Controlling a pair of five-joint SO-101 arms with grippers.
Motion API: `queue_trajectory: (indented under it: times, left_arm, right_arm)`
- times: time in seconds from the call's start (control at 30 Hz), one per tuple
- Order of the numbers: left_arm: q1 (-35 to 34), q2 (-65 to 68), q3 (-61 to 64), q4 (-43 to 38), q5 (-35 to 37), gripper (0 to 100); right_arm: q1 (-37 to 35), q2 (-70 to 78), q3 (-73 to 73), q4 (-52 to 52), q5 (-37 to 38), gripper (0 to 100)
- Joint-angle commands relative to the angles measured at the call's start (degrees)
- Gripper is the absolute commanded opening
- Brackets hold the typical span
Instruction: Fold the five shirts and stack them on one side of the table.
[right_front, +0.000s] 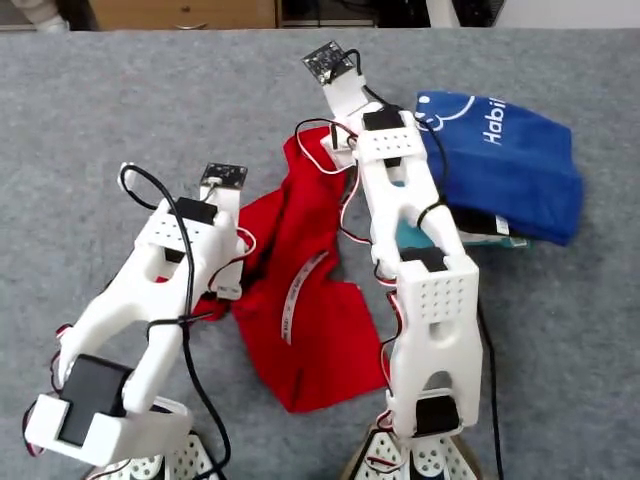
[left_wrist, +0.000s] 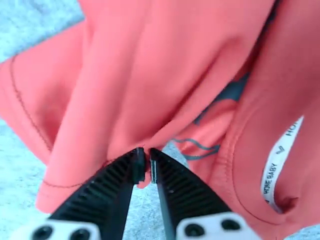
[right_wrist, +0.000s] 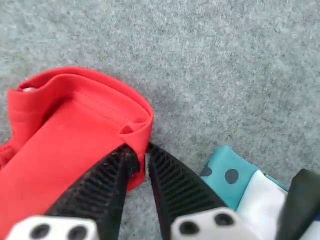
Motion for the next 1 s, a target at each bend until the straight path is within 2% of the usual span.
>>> queue_trajectory:
  times: [0.0,0.1,0.33,0.67,0.87,0.97]
  left_arm:
    - [2.3,-0.2,1.2,0.3,0.0,3]
    - [2.5,-0.2,3.7,-1.1,0.0,4]
    - [1.1,-0.2,4.9,-1.7,-0.1,17]
    - [1.3,-0.2,10.9,-9.5,-0.1,17]
    - [0.8,-0.2,11.5,-9.5,-0.1,17]
    - [0.8,-0.3,11.3,-9.8,-0.1,12]
  right_arm:
    - [-0.3,-0.6,-1.5,-1.1,-0.3,0.2]
    - [-0.3,-0.6,-1.5,-1.1,-0.3,0.2]
    - [-0.3,-0.6,-1.5,-1.1,-0.3,0.2]
    - [-0.3,-0.6,-1.5,-1.1,-0.3,0.2]
    - [-0.3,-0.6,-1.5,-1.1,-0.3,0.2]
    - [-0.3,-0.6,-1.5,-1.1,-0.3,0.2]
